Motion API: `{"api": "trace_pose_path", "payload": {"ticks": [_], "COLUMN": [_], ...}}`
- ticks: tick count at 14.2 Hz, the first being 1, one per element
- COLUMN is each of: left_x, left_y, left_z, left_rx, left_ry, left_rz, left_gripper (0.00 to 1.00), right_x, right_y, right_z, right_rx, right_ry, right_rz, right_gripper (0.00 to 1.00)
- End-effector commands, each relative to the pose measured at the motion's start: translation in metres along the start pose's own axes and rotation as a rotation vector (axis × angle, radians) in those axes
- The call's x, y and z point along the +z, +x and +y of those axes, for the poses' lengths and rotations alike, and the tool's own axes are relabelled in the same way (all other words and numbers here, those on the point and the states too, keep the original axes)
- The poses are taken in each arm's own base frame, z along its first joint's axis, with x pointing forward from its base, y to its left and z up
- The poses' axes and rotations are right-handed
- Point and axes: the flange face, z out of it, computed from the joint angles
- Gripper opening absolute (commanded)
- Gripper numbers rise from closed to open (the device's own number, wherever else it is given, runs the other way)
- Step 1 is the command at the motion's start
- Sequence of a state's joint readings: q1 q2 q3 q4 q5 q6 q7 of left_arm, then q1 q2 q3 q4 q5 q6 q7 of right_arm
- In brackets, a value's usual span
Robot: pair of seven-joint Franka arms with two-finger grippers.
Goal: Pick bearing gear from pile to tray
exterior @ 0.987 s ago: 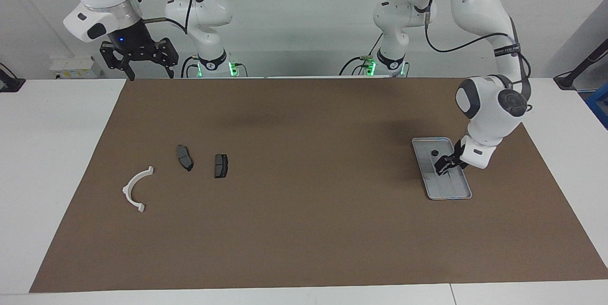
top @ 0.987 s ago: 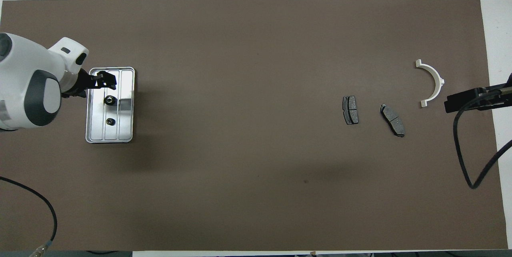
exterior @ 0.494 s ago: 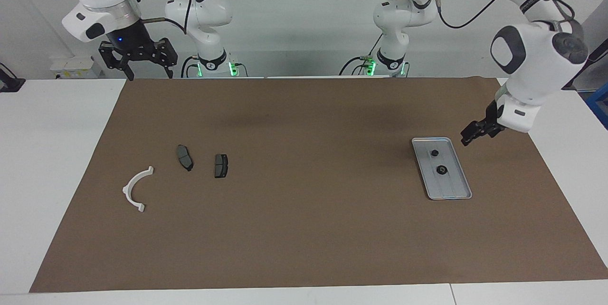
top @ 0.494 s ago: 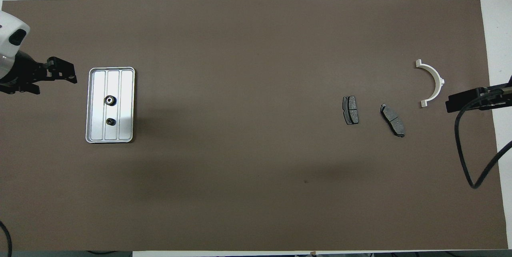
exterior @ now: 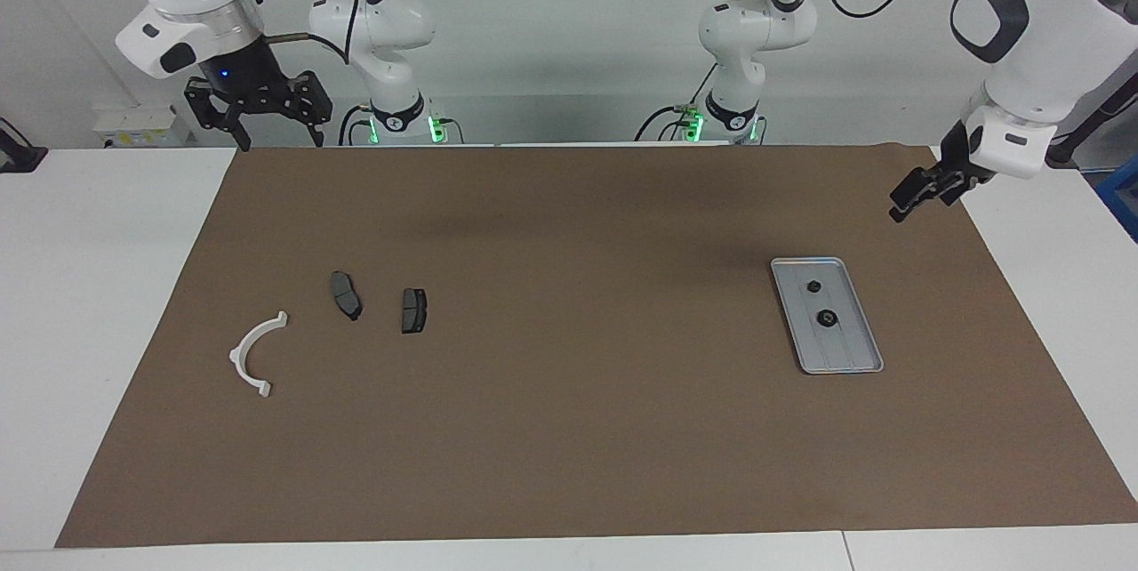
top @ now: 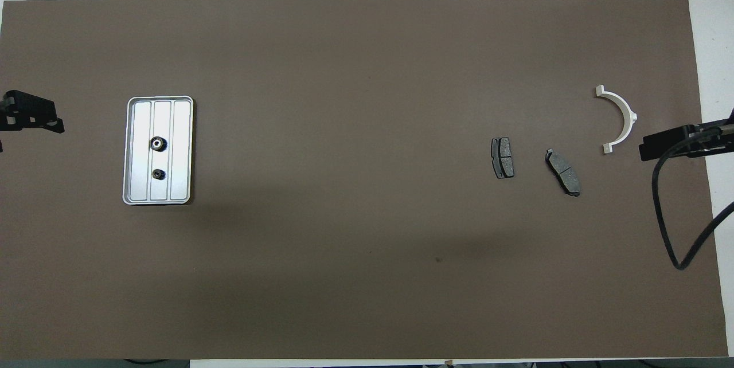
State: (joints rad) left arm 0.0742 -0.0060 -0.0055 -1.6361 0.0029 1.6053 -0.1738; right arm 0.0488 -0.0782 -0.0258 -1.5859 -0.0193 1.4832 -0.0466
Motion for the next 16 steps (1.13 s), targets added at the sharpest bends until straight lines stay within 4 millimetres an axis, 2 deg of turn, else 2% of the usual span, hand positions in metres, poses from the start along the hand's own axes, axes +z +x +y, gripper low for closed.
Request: {"api": "trace_pose_path", "payload": {"ticks": [1, 11, 14, 16], "left_x": [-0.0123, -0.0100, -0.0159, -0.0151], "left_y": [-0.0156, -0.0142, -0.0126, -0.0141], "left_z": [-0.0025, 0.0018, -0.0014, 0.0056], "left_rx": [0.012, 0.023, 0.018, 0.034], "left_ry": [0.000, -0.003, -0.004, 0.000], "left_rz": [-0.014, 0.015, 0.029, 0.027], "left_gripper": [1.00, 1.00, 1.00, 1.00], "right_x": [-0.0010, -0.0009, -0.0011, -0.0010], "right_y": [-0.0001, -0.0002, 0.0000, -0.0001], "right_z": [-0.0018, -0.0020, -0.0028, -0.0020], "right_rx": [0.012, 0.011, 0.010, 0.011], "right_ry": [-0.006, -0.004, -0.004, -0.004], "right_rz": [0.015, 0.014, 0.015, 0.015], "right_gripper": [1.00, 1.00, 1.00, 1.00]}}
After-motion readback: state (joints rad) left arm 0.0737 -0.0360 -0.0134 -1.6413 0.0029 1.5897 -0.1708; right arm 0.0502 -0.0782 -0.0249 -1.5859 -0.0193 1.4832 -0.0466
